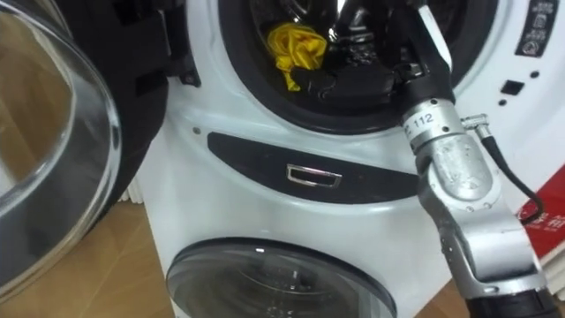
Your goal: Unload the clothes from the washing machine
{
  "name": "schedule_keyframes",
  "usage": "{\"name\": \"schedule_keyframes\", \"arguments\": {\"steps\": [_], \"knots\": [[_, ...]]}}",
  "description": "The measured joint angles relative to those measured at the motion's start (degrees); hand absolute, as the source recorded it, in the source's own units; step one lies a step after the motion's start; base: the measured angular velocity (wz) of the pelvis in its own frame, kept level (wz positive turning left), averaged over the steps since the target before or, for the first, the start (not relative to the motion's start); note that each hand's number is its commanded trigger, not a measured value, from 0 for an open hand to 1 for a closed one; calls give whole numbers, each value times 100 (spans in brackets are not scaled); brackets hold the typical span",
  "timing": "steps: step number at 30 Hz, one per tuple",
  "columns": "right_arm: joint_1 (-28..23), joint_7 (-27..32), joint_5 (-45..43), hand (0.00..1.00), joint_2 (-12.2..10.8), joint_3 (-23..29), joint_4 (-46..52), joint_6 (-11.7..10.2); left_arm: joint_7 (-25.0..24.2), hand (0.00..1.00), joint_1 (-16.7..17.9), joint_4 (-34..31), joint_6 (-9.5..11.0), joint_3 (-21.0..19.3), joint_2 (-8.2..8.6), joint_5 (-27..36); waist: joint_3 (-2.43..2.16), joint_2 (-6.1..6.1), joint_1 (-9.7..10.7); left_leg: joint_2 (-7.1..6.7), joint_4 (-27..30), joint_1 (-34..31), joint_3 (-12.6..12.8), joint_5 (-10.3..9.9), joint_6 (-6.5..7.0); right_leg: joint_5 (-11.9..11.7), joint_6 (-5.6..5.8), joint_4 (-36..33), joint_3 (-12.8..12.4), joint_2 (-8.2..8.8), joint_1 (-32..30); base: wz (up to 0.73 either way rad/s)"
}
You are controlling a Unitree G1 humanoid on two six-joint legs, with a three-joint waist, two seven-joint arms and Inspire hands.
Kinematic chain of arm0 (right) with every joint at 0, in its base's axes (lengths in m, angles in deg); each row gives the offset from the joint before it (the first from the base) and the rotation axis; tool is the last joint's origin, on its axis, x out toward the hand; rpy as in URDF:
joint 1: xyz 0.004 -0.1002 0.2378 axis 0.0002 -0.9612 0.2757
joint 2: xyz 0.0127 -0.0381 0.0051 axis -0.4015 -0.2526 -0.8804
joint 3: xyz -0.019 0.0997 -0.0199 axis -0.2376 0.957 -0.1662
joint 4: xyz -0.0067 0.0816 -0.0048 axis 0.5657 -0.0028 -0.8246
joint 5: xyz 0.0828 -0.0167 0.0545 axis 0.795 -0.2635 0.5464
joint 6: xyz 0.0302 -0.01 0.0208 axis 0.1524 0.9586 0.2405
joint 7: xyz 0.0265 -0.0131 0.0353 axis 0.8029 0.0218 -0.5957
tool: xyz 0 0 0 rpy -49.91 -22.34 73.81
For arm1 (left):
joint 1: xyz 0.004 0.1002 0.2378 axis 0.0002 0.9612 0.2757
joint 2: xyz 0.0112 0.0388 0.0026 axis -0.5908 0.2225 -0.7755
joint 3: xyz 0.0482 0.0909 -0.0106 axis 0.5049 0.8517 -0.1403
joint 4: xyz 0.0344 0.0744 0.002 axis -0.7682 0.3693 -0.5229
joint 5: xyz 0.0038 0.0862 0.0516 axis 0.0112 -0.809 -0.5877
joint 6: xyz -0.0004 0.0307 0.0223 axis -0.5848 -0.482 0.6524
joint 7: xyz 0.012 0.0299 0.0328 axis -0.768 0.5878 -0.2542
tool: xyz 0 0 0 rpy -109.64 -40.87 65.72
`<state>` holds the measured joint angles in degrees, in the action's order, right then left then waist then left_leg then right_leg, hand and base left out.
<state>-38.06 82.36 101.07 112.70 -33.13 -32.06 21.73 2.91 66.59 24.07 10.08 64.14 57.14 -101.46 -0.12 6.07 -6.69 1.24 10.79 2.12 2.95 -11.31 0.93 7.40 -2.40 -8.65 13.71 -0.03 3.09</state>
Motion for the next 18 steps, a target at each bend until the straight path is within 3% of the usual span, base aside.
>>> {"name": "schedule_keyframes", "arguments": {"steps": [3,6,8,11,13,18], "knots": [[68,-116,32,0,142,-2,-138,14,-7,0,25,-92,-22,-70,-10,6,2,-3,3,-17,-2,-57,-43,5,13,0,0,-2,49,19,0,7],[220,-140,24,0,142,-2,-204,204,-7,0,69,-148,-23,-90,-8,5,2,-2,13,-29,13,-80,-48,5,16,9,14,-2,44,31,-5,0],[311,-140,-8,0,143,-1,-287,238,-7,0,73,-154,-23,-92,2,-1,-15,21,16,-58,24,-95,-64,12,26,24,38,-1,44,51,-8,4],[531,-121,-45,0,184,1,-427,277,-8,0,79,-193,-22,-104,12,-26,0,-2,22,-92,53,-144,-72,28,52,33,54,5,45,82,-27,2],[561,-119,-47,0,382,2,-431,322,-9,0,83,-221,-20,-181,8,-31,-3,3,9,-116,53,-151,-96,38,72,46,75,1,48,88,-25,9],[611,-154,-282,0,493,-31,-599,322,-9,0,82,-267,-23,-214,-8,-37,-29,61,-69,-107,33,-62,-86,44,82,46,74,-12,52,91,-12,-1]]}}
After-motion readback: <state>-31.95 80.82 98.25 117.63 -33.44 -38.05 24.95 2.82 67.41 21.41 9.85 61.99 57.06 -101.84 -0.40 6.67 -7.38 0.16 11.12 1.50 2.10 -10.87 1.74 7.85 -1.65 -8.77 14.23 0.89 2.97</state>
